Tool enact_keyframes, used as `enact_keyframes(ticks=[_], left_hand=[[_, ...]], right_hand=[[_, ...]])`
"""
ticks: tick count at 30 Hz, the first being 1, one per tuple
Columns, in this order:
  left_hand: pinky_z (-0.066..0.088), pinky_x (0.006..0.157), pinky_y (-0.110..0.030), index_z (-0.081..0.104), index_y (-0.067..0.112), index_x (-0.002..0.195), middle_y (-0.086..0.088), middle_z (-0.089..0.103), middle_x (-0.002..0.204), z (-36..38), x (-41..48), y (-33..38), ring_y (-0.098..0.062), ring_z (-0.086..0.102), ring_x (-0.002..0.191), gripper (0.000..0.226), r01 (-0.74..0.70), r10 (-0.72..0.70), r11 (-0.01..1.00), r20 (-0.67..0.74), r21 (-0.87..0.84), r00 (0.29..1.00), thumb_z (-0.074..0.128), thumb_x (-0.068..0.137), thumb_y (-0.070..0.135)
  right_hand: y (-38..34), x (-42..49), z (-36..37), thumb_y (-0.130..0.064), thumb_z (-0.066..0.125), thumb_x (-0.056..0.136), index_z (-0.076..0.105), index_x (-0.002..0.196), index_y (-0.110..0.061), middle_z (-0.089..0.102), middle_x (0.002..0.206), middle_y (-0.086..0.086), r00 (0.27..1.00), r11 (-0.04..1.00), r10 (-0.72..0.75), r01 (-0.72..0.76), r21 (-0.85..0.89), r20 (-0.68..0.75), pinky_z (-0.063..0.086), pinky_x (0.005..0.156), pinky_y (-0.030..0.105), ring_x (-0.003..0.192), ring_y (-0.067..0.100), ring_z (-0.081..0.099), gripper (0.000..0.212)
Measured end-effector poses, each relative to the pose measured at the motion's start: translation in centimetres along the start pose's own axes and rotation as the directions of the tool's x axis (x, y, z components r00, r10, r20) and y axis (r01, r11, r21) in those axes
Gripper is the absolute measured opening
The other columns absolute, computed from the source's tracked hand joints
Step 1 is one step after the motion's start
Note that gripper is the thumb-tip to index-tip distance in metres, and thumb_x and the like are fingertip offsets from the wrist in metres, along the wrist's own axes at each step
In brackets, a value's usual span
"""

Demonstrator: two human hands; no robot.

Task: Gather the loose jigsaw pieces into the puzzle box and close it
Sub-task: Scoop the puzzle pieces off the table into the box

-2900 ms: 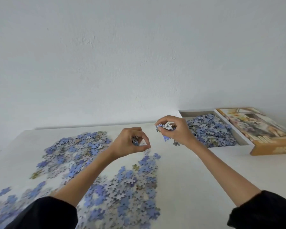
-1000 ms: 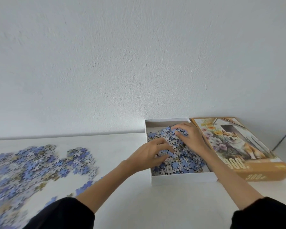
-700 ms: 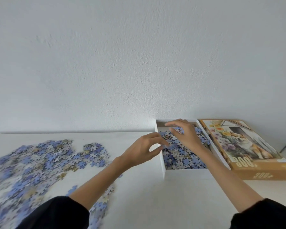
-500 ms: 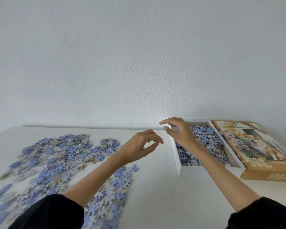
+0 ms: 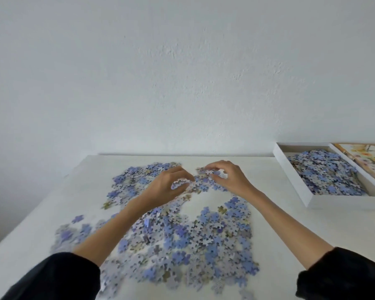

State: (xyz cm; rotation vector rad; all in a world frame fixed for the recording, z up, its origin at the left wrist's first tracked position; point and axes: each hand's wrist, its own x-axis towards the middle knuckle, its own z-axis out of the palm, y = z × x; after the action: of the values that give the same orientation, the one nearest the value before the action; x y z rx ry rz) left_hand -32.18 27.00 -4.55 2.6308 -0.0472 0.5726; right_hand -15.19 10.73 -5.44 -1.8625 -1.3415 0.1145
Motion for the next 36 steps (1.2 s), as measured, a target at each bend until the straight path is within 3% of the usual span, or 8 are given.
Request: enact_keyframes(ticks=[8, 16, 22, 26, 29, 31, 34, 36], left_hand=[[0.037, 0.098, -0.021, 0.057, 0.025, 0.115, 0.004, 0.050, 0.121, -1.4, -10.2, -8.3, -0.005, 0.047, 0.112, 0.053, 0.137, -0.139, 0.990, 0.165, 0.026, 0.976, 0.036, 0.086, 0.064], [0.029, 0.095, -0.006, 0.057, 0.019, 0.116, 0.006, 0.046, 0.122, -2.6, -11.8, -9.6, -0.004, 0.045, 0.113, 0.049, 0.143, -0.135, 0.987, 0.113, -0.068, 0.984, 0.040, 0.086, 0.053], [0.035, 0.102, -0.035, 0.054, 0.016, 0.122, 0.000, 0.045, 0.129, -4.2, -11.2, -11.4, -0.013, 0.041, 0.120, 0.051, 0.343, -0.367, 0.926, -0.160, -0.156, 0.916, 0.050, 0.085, 0.051], [0.028, 0.104, -0.046, 0.038, 0.023, 0.139, -0.014, 0.032, 0.143, -5.5, -10.2, -13.7, -0.029, 0.032, 0.131, 0.064, 0.587, -0.625, 0.767, -0.100, -0.258, 0.774, 0.048, 0.086, 0.057], [0.026, 0.107, -0.047, 0.028, 0.026, 0.144, -0.017, 0.027, 0.147, -5.3, -9.8, -15.0, -0.030, 0.030, 0.133, 0.057, 0.644, -0.665, 0.739, -0.064, -0.196, 0.744, 0.043, 0.093, 0.045], [0.027, 0.106, -0.044, 0.025, 0.027, 0.146, -0.014, 0.025, 0.148, -5.0, -9.6, -15.5, -0.027, 0.034, 0.130, 0.064, 0.641, -0.656, 0.748, -0.041, -0.172, 0.754, 0.041, 0.090, 0.055], [0.024, 0.108, -0.046, 0.024, 0.032, 0.145, -0.009, 0.023, 0.150, -4.5, -8.6, -15.8, -0.026, 0.029, 0.135, 0.101, 0.648, -0.666, 0.731, -0.020, -0.212, 0.745, 0.027, 0.063, 0.090], [0.023, 0.108, -0.047, 0.024, 0.033, 0.145, -0.007, 0.025, 0.151, -4.2, -7.9, -16.0, -0.025, 0.027, 0.137, 0.109, 0.643, -0.668, 0.727, -0.031, -0.241, 0.744, 0.020, 0.055, 0.093]], right_hand=[[-3.1, -0.7, 10.5, -0.020, 0.059, 0.087, 0.063, 0.110, -0.027, 0.062, 0.113, -0.010, 0.991, 0.998, 0.065, -0.065, -0.010, 0.114, 0.040, 0.099, 0.039, 0.106, 0.008, 0.054, 0.024], [-4.7, -1.8, 12.2, -0.014, 0.060, 0.086, 0.064, 0.104, -0.027, 0.060, 0.112, -0.005, 0.989, 0.990, 0.136, -0.134, -0.048, 0.049, 0.031, 0.100, 0.028, 0.109, 0.009, 0.049, 0.023], [-3.3, -0.6, 8.3, -0.011, 0.062, 0.085, 0.064, 0.108, -0.021, 0.060, 0.116, 0.001, 0.971, 0.983, 0.166, -0.176, -0.048, -0.170, 0.035, 0.100, 0.037, 0.112, 0.018, 0.050, 0.025], [-0.1, 0.7, 5.0, -0.024, 0.061, 0.086, 0.051, 0.126, -0.024, 0.046, 0.135, 0.004, 0.920, 0.924, 0.365, -0.377, -0.068, -0.140, 0.030, 0.100, 0.036, 0.126, 0.024, 0.038, 0.041], [2.2, 0.8, 4.3, -0.025, 0.061, 0.086, 0.042, 0.133, -0.025, 0.036, 0.142, 0.007, 0.861, 0.860, 0.504, -0.507, -0.053, -0.071, 0.029, 0.103, 0.037, 0.131, 0.025, 0.033, 0.050], [3.1, 0.6, 4.5, -0.030, 0.060, 0.087, 0.038, 0.136, -0.025, 0.033, 0.145, 0.006, 0.857, 0.856, 0.512, -0.514, -0.044, -0.053, 0.028, 0.104, 0.037, 0.133, 0.024, 0.031, 0.054], [3.7, 0.7, 4.8, -0.042, 0.055, 0.088, 0.033, 0.139, -0.029, 0.029, 0.148, 0.001, 0.871, 0.871, 0.491, -0.491, 0.000, -0.021, 0.025, 0.107, 0.039, 0.135, 0.020, 0.027, 0.057], [3.9, 1.2, 4.8, -0.048, 0.049, 0.088, 0.031, 0.140, -0.032, 0.027, 0.149, -0.003, 0.875, 0.875, 0.484, -0.484, 0.022, -0.001, 0.023, 0.110, 0.041, 0.137, 0.018, 0.025, 0.057]])
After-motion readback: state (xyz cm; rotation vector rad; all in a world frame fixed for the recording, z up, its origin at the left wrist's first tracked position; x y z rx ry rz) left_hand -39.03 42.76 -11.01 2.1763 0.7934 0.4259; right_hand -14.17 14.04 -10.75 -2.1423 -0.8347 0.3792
